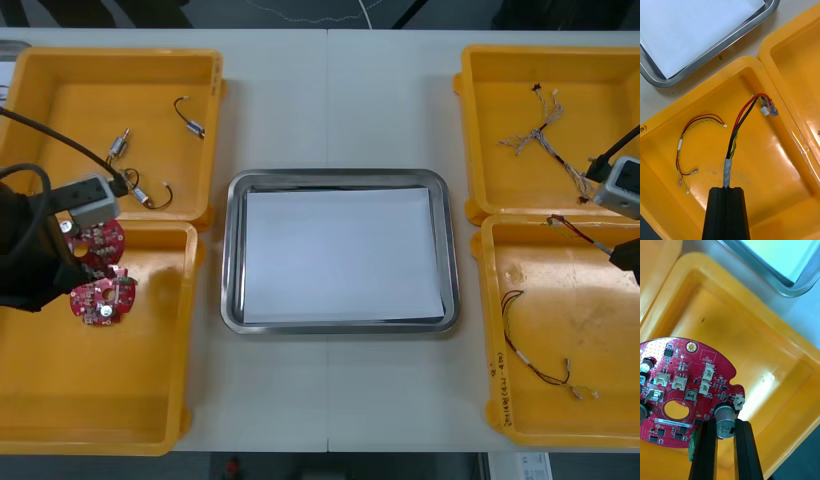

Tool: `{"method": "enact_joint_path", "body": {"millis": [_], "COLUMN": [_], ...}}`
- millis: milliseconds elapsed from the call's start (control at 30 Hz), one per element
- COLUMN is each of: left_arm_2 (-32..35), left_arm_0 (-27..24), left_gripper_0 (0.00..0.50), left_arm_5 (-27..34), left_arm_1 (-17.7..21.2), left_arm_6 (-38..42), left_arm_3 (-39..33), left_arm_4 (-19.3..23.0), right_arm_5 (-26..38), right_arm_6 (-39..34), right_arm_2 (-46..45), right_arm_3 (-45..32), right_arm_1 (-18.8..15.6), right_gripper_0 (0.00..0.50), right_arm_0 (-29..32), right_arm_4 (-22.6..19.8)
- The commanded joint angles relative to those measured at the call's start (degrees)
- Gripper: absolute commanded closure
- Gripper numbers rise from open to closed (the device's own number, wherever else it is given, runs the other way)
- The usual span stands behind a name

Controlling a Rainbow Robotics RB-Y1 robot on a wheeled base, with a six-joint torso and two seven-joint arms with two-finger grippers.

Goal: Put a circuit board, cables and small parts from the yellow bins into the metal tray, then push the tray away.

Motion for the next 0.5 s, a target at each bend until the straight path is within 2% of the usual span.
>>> {"method": "enact_joint_path", "body": {"millis": [33,233,267,500], "left_arm_2": [-5.08,-14.57,-14.57,-23.8], "left_arm_0": [-7.26,-15.43,-15.43,-22.64], "left_gripper_0": [0.5,0.5,0.5,0.5], "left_arm_5": [1.19,2.15,2.15,3.21], "left_arm_1": [-2.76,-6.54,-6.54,-13.48], "left_arm_6": [11.75,18.08,18.08,26.52], "left_arm_3": [-1.71,-1.71,-1.71,-1.53], "left_arm_4": [-1.71,-5.14,-5.14,-9.27], "right_arm_5": [0.19,0.19,0.19,0.19], "right_arm_6": [-0.66,-0.84,-0.84,-0.48], "right_arm_2": [0.73,1.52,1.52,1.61], "right_arm_3": [-1.81,-2.16,-2.16,-2.08], "right_arm_1": [-0.12,-0.12,-0.12,-0.12], "right_gripper_0": [0.5,0.5,0.5,0.5], "right_arm_0": [-1.03,-1.03,-1.03,-0.94], "right_arm_4": [1.28,2.33,2.33,2.24]}}
